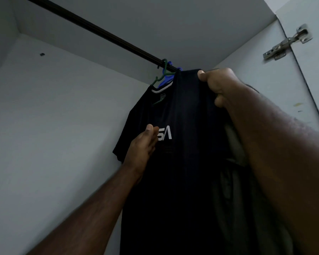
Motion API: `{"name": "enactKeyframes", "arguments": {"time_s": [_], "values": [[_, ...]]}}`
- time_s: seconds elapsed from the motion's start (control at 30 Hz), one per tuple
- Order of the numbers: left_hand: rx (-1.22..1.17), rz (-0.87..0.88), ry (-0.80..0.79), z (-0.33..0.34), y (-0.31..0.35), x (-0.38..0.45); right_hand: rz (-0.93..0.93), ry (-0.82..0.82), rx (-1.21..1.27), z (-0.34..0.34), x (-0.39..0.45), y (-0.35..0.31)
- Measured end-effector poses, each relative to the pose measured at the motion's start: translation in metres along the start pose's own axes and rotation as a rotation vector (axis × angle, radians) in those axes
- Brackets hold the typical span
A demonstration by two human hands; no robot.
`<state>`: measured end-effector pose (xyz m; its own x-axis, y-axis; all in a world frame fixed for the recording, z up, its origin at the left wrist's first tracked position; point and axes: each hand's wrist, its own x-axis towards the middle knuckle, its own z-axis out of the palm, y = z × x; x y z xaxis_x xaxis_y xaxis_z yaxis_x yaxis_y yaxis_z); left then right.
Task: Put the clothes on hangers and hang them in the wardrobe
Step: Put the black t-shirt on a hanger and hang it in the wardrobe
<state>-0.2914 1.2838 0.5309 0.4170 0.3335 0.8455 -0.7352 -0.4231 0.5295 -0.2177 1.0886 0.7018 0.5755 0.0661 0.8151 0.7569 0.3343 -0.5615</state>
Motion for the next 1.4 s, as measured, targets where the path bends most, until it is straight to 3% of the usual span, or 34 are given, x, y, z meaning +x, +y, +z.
{"name": "enactKeyframes", "arguments": {"time_s": [0.2, 0.47, 0.63, 0.73, 0.87, 1.17, 1.4], "values": [[-0.026, -0.026, -0.038, 0.006, 0.003, -0.03, 0.14, -0.203, -0.067, -0.036, -0.055, 0.007], [-0.001, -0.042, -0.025, 0.036, 0.01, -0.061, -0.026, -0.004, -0.291, -0.07, -0.095, 0.005], [0.083, -0.049, -0.041, 0.049, 0.018, -0.081, -0.197, 0.204, -0.408, -0.101, -0.102, -0.002], [0.19, -0.079, -0.097, 0.062, 0.027, -0.094, -0.255, 0.235, -0.532, -0.115, -0.106, -0.001], [0.365, -0.105, -0.132, 0.079, 0.035, -0.11, -0.339, 0.193, -0.699, -0.126, -0.12, 0.001], [0.688, 0.023, 0.115, 0.103, 0.049, -0.151, -0.54, -0.128, -0.937, -0.145, -0.197, 0.015], [1.027, 0.143, 0.191, 0.115, 0.075, -0.182, -0.639, -0.207, -1.049, -0.162, -0.24, 0.025]]}}
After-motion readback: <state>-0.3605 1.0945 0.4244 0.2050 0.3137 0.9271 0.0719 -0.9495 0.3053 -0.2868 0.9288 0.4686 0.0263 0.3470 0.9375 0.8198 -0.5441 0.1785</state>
